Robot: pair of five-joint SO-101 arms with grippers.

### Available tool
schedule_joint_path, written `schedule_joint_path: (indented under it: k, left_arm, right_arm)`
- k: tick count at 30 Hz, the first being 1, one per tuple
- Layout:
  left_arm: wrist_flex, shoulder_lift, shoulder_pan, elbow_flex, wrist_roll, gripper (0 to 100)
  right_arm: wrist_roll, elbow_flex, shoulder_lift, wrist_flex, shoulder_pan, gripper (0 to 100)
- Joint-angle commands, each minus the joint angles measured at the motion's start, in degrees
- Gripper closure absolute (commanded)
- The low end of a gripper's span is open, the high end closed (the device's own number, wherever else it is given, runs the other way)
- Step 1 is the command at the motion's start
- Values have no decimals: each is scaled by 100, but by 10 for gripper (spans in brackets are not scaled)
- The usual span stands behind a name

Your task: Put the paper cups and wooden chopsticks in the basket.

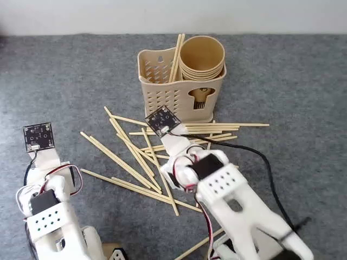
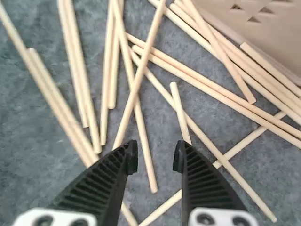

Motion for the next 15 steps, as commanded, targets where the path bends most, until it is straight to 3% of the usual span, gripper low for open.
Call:
schedule_joint_path:
  k: [1, 15]
  left_arm:
    - [-123, -141, 53, -40, 9, 941]
    - [-123, -141, 53, -40, 9, 941]
  right_arm:
    - [387, -53, 655, -593, 268, 854]
    - [659, -765, 2299, -910, 620, 854]
